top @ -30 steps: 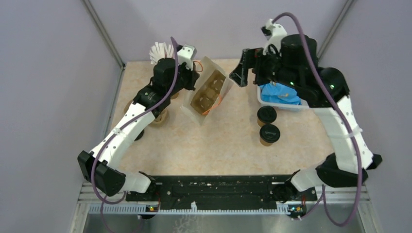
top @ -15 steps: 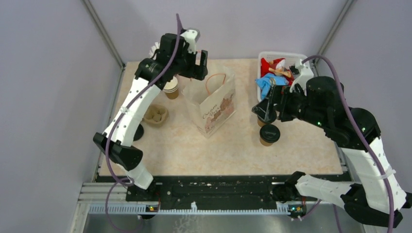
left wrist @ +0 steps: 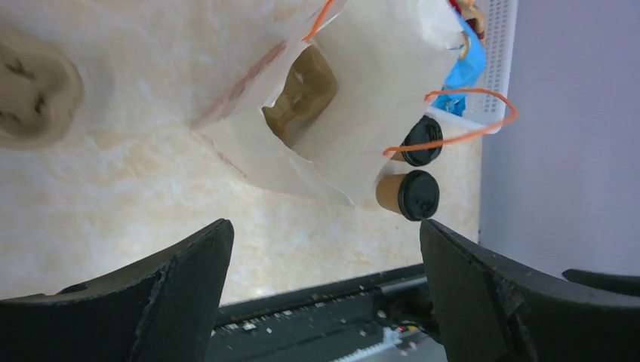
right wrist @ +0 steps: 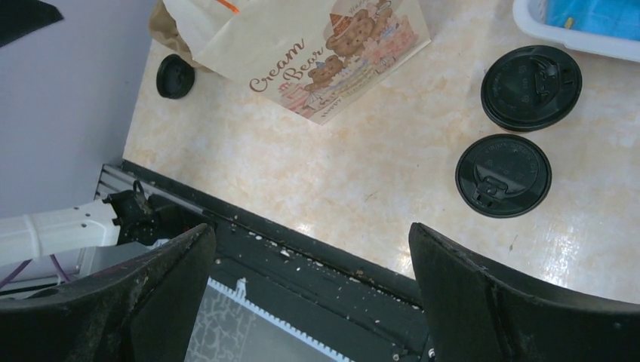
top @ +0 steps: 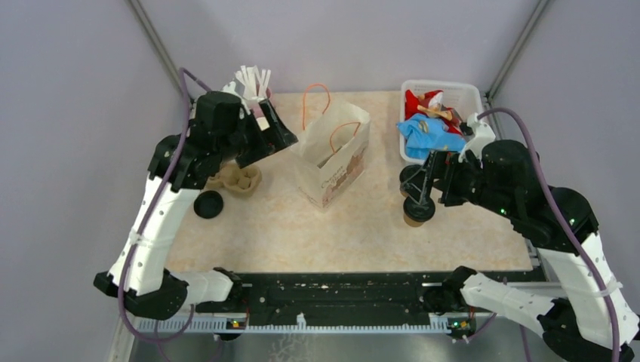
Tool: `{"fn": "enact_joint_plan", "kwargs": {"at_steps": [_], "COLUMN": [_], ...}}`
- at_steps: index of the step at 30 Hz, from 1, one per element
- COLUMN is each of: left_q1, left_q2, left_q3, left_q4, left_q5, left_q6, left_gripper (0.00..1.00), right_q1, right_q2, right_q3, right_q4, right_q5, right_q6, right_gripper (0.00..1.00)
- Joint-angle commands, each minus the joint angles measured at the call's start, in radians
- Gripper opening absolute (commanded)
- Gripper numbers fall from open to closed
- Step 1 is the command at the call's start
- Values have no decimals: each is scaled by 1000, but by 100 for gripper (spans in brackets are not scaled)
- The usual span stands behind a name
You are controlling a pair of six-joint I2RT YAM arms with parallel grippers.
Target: Pack the takeout coffee
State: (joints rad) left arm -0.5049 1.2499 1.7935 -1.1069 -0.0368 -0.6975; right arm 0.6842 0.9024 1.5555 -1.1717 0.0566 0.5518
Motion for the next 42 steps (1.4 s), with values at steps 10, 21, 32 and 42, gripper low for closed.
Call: {"fn": "enact_joint_plan", "kwargs": {"at_steps": [10,21,32,42], "left_q1": [2,1,36,51], "left_q2": [202,310,341,271], "left_q3": [-46,-28,54,18], "left_q4": [-80,-116,-121,-22], "left_q5": [74,100,-10,-35], "left_q6": [-574,-617,-349,-62], "left_gripper": [80,50,18,6], "right_q1": [-3,-2,-37,-234], "right_q2": [-102,-98,195,309], "right_q3": [-98,-145,-190,-342], "right_q4": [25,17,-60,38], "right_q5": [60,130,250,74], "right_q6": [-3,-76,-156,-98], "right_gripper": [99,99,99,99]}}
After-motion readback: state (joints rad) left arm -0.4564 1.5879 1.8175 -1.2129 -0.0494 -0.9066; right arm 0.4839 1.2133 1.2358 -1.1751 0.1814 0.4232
